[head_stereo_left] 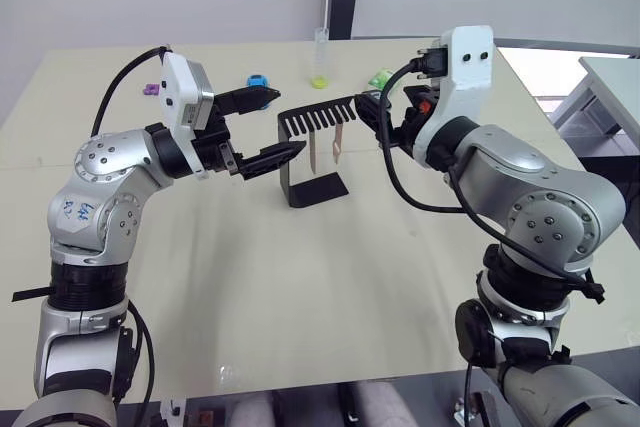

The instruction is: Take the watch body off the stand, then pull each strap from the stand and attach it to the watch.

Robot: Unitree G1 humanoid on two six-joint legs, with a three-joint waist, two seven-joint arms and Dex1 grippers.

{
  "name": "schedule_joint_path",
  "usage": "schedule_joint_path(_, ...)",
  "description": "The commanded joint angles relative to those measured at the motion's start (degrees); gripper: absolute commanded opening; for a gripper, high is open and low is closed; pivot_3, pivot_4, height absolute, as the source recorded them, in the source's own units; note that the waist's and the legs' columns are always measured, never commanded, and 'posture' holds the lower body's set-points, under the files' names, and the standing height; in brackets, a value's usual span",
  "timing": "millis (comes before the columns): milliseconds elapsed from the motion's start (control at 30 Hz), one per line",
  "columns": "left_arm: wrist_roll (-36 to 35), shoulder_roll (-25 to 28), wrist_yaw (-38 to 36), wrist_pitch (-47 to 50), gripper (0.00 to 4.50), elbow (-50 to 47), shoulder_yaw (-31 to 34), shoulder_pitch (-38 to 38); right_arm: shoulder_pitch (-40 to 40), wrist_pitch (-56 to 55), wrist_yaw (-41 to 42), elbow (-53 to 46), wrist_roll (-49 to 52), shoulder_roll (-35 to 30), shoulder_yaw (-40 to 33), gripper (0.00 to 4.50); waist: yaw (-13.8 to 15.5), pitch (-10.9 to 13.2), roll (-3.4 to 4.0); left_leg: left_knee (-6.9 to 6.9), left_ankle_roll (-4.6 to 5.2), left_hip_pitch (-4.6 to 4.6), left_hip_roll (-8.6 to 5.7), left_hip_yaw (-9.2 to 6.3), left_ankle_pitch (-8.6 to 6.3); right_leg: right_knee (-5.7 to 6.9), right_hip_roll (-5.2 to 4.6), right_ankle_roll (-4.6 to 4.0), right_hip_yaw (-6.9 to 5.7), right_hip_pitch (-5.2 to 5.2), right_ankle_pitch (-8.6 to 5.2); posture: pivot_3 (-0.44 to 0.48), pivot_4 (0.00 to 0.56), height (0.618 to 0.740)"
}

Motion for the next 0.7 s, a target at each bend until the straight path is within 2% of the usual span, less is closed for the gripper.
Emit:
schedule_joint_path(33,0.22,0.00,0.16,-1.20,4.50,-1.38,1.06,-0.98,-1.49,-2.38,0.55,-0.13,-1.78,0.42,0.76,4.46,0.00,0.00,0.00,0.00,0.00,0.00,0.00,-0.01,0.00,0.00,0.00,0.00,-0.01,0.00,0.00,0.000,0.150,0.740)
schedule_joint_path(700,0.91,-0.98,2.18,-1.15,4.50,-1.96,0.91,-1.39,-1.56,-6.57,2.81,4.53,-6.04,1.35,2.26,4.46,-0.05,0.00,0.00,0.01,0.00,0.00,0.00,-0.02,0.00,0.02,-0.01,0.00,-0.04,0.00,0.00,0.000,0.150,0.740)
